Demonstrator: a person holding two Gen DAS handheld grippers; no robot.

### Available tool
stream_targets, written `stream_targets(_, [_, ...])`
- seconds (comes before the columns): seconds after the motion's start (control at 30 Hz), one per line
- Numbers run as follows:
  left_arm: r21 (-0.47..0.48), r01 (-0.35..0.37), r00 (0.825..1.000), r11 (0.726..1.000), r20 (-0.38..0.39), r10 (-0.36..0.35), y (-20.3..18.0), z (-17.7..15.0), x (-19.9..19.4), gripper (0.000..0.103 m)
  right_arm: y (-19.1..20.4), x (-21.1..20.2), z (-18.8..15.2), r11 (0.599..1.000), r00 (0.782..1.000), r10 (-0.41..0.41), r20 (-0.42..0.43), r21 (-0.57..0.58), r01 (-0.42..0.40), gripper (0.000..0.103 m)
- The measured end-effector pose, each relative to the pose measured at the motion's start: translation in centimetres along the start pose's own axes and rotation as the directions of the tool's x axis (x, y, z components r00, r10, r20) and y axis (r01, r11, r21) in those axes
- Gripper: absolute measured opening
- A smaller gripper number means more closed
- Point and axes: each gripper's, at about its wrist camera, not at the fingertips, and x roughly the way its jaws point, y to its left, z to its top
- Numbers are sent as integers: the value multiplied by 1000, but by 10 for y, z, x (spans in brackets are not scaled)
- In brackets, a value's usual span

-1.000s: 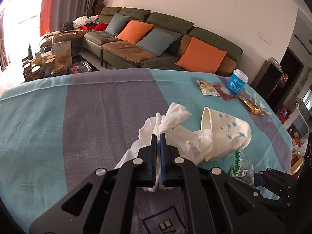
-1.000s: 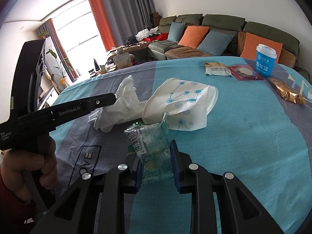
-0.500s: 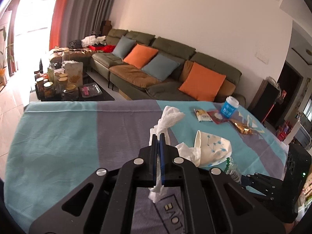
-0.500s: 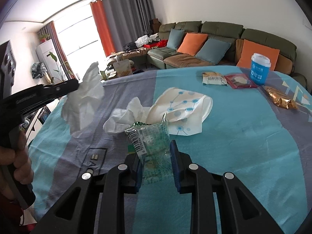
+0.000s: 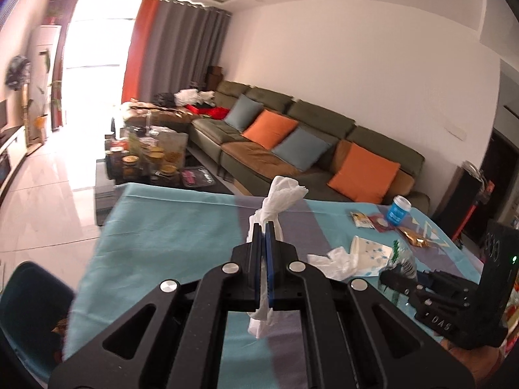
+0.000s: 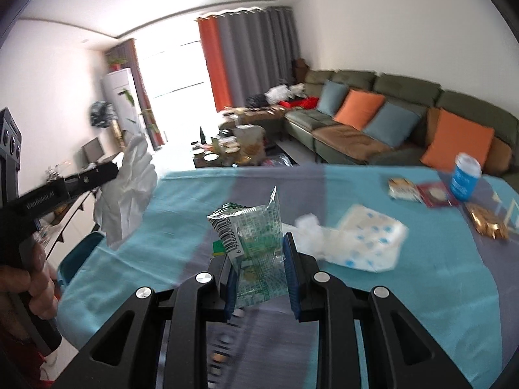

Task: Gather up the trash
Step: 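Carry the tissue and green bag over the teal bin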

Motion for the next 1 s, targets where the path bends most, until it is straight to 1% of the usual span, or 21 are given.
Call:
stream_targets(0.27, [-52,-91,994,994,56,94,48,-6,-60,3,52,-6,20,992,995,85,46,-95,-80,24])
stream_targets(0.4, [-86,-137,986,987,83,144,73,-8,-87,3,79,-2,29,982,989,137,51,-141,-129,24])
stream_targets(0.5, [-112,-179,977,978,100,190,93,-10,-107,3,99,5,34,969,982,185,42,-172,-175,24])
stream_targets(0.63, [-146,-236,960,961,118,254,122,-11,-134,3,129,15,40,944,967,254,22,-222,-243,24])
stream_targets(0.73, [-177,-283,943,943,128,308,145,-14,-156,3,152,23,44,922,954,301,3,-256,-290,24])
stream_targets(0.9, [-213,-343,919,915,124,374,176,-21,-184,3,187,38,48,883,929,369,-39,-296,-363,24])
stream_targets(1.0, [-234,-368,909,900,116,401,195,-27,-197,3,214,51,49,856,913,400,-76,-324,-402,24])
